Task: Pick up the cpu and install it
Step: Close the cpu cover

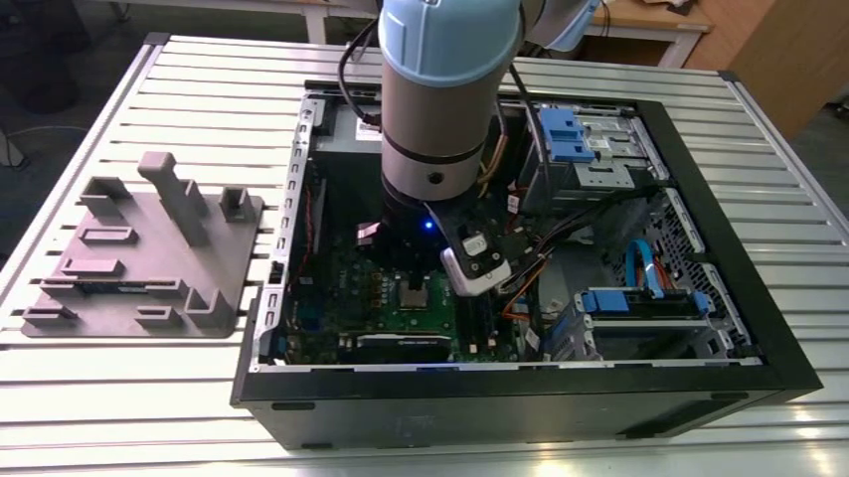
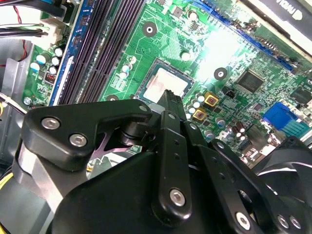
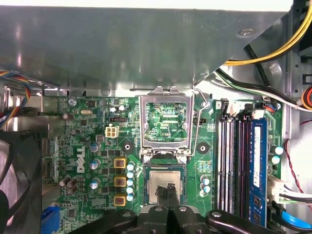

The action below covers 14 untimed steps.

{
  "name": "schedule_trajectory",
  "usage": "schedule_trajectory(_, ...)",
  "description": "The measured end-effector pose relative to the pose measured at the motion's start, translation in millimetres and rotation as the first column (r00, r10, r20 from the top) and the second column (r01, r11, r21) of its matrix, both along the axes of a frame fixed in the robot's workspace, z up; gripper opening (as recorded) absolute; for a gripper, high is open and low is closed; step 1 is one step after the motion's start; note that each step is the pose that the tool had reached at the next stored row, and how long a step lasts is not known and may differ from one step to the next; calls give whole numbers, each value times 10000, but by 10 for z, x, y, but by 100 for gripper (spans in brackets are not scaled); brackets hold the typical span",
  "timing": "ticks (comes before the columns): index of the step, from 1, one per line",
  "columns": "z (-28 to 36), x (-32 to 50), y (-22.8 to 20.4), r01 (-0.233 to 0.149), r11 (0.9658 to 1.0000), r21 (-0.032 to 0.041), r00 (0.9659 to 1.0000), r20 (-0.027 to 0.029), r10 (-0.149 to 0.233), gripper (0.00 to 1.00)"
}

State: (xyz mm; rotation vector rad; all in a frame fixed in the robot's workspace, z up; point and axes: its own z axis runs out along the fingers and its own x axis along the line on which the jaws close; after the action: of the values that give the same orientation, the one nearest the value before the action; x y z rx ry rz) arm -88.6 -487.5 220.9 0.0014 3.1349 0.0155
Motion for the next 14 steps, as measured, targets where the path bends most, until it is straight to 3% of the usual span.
schedule_trajectory(5, -5, 0, 33, 0, 10000, 3, 10000, 1, 0, 10)
schedule_trajectory(14, -25, 8, 141, -1, 10000, 3, 10000, 1, 1, 10)
